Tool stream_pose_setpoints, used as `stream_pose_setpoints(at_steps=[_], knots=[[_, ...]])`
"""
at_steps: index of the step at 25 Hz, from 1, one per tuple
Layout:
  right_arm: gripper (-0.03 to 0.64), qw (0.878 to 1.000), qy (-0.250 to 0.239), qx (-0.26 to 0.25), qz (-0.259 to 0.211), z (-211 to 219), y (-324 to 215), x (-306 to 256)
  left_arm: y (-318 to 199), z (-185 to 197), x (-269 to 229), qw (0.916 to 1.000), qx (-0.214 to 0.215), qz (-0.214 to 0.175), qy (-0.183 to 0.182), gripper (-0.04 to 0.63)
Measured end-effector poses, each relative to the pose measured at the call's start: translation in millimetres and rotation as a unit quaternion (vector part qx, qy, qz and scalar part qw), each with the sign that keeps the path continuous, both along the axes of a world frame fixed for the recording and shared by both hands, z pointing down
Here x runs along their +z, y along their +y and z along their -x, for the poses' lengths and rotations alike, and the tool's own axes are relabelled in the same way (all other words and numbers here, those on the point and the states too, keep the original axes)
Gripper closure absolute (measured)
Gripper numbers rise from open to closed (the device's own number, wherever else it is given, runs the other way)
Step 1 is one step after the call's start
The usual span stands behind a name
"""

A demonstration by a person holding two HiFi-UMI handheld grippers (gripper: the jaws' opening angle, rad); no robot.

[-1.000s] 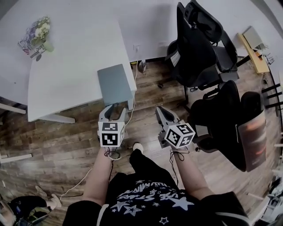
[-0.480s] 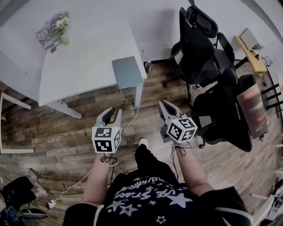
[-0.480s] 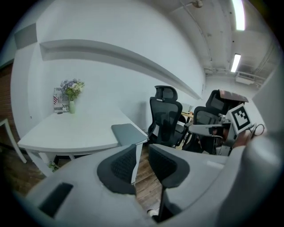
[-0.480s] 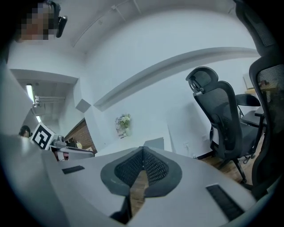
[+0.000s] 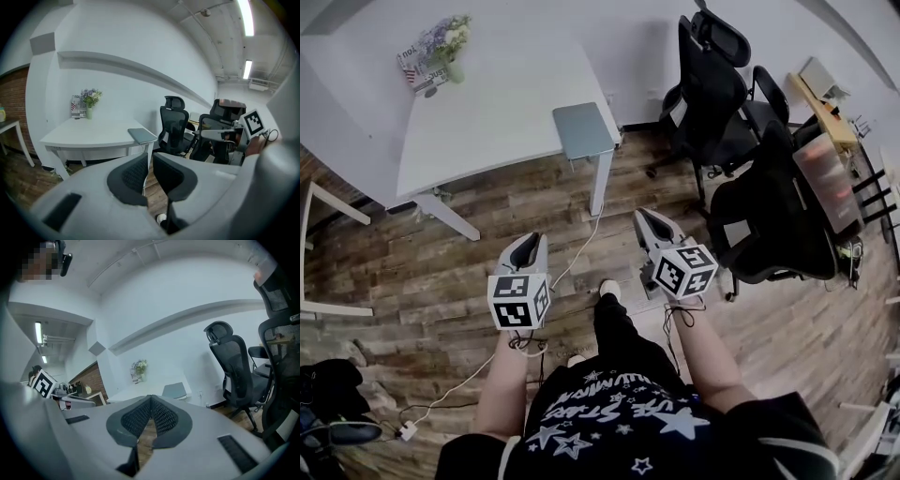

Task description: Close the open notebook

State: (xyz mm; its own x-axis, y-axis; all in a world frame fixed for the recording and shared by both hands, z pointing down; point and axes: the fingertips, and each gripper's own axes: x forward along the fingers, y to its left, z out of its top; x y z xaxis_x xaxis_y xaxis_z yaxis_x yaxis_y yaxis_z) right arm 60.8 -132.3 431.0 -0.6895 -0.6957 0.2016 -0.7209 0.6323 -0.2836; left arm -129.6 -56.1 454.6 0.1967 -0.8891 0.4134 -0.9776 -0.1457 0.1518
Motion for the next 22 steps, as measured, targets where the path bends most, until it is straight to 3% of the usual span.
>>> stream_pose_setpoints(at_steps=[10, 22], knots=[[0.615, 1.000, 0.014, 0.003, 0.000, -2.0, 97.7, 3.7, 94.5, 6.7, 12.9, 0.9999, 0.005, 0.011, 0.006, 0.563], [0.615, 0.999, 0.027, 0.010, 0.018, -10.3, 181.3, 28.9, 171.0, 0.8, 33.9, 0.9994, 0.013, 0.030, 0.012, 0.575]])
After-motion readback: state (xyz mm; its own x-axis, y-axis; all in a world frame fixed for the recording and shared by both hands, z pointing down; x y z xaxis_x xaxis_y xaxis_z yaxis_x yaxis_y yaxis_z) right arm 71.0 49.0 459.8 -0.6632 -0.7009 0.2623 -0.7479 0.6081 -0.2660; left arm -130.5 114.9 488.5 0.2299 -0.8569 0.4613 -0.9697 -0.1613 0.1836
